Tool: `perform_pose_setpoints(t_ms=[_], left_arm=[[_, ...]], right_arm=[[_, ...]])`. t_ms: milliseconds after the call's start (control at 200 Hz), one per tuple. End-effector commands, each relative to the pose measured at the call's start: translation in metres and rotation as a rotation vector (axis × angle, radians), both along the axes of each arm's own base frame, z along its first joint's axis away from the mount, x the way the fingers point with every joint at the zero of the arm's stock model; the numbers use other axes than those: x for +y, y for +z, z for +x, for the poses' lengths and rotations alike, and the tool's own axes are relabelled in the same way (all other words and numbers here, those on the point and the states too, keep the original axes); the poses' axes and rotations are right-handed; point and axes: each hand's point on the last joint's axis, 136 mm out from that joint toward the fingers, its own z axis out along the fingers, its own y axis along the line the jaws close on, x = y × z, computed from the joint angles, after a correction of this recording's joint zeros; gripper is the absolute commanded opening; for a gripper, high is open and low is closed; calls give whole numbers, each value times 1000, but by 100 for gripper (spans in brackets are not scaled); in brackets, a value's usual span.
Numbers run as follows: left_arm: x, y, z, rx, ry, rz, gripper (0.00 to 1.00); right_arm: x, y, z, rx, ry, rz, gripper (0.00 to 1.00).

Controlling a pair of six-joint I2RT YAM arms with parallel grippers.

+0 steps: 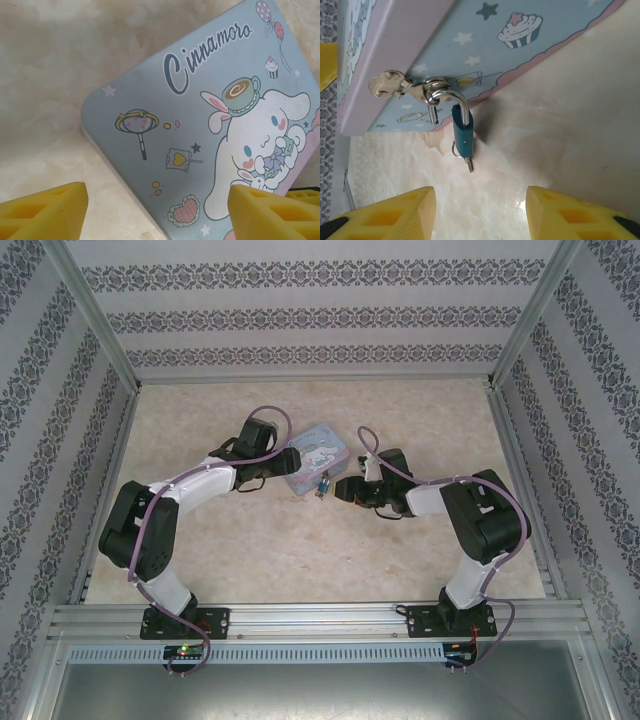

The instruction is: Unlock the padlock with the key

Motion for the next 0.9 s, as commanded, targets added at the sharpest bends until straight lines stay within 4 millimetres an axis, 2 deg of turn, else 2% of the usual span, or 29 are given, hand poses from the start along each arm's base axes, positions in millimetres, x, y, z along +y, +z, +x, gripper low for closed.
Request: perform_pose_setpoints(t_ms=[0, 455, 635, 814, 894], left_arm=[[-1, 2, 4, -4, -28, -1, 74], [-8, 1, 2, 10, -51, -33, 75], [-9, -1, 2, 15, -52, -38, 75], [-9, -4, 0, 26, -56, -39, 75], [-9, -7, -2, 33, -59, -36, 75]], right_arm=[[-5, -23, -11, 75, -73, -71, 52], [38, -37, -8, 70, -19, -102, 47], [45, -46, -12, 73, -13, -127, 44], [47, -54, -16, 81, -12, -143, 35], [45, -53, -15, 76, -18, -147, 26]])
